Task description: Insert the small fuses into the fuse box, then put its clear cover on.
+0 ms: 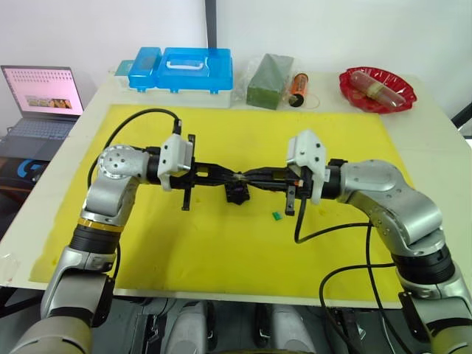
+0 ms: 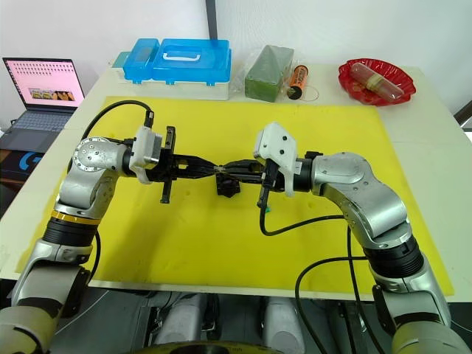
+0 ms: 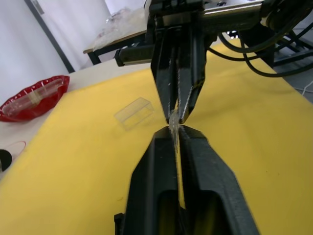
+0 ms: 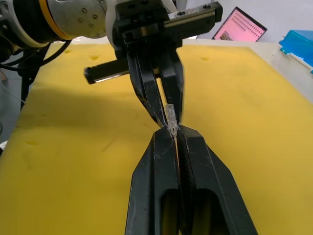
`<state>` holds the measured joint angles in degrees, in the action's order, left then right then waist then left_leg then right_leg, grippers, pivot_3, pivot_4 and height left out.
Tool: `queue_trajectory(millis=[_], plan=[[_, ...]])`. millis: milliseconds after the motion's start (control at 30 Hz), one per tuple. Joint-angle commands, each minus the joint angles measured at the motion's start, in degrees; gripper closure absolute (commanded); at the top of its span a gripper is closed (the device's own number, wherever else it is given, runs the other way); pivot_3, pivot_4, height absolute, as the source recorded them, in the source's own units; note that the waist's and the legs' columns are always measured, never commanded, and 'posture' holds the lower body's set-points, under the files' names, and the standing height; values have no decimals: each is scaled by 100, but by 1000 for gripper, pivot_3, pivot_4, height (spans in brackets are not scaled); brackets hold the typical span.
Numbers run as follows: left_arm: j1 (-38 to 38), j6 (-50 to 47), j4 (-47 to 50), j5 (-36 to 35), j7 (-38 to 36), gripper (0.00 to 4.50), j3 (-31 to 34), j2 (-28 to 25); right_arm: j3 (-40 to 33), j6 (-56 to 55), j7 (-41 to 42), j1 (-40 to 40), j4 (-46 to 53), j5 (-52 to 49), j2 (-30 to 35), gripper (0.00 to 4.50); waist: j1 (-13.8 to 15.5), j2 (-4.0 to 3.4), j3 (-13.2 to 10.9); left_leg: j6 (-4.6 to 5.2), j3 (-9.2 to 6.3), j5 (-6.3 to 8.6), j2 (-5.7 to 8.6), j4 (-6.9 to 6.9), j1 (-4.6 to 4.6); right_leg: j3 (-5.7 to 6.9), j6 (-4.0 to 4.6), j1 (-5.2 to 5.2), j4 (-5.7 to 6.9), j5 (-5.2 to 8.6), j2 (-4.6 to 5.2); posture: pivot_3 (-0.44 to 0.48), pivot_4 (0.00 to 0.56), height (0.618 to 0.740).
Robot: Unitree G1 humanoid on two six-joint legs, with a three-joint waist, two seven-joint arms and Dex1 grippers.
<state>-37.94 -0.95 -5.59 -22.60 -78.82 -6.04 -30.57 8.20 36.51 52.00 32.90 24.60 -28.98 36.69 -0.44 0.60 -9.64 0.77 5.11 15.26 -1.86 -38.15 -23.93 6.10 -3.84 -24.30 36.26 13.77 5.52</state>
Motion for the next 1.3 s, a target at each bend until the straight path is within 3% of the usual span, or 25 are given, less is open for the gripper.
queue_trajectory(millis=[33,333,533,767,1300], plan=[[150,-138,175,-11,151,3074,142,-164,-143,-105,154,233,149,-30,134,4500,-4,-1,0,0,0,0,0,0,0,0,0,0,0,0,0,0,150,740],[1663,-1082,1181,-173,1708,16,618,-77,422,-838,768,705,-875,757,256,4500,-9,-2,1,0,-2,0,-6,0,5,-2,0,0,4,0,0,0,150,740],[2285,-939,1391,177,2670,16,551,404,945,-1574,1236,1246,-2230,1358,-111,4500,9,0,3,1,-4,1,-3,-6,13,0,0,17,3,0,2,0,150,740],[2440,-813,1383,356,3001,16,354,723,1244,-2315,1586,1652,-3499,1915,-496,4500,-7,-1,3,-28,-2,-16,-3,-6,15,1,0,17,4,0,2,0,150,740],[2404,-582,1146,498,3117,16,222,845,1170,-2690,1792,1793,-4204,2237,-765,4500,-15,-2,4,-31,-2,-18,-5,-4,17,1,0,17,5,-1,2,0,150,740]])
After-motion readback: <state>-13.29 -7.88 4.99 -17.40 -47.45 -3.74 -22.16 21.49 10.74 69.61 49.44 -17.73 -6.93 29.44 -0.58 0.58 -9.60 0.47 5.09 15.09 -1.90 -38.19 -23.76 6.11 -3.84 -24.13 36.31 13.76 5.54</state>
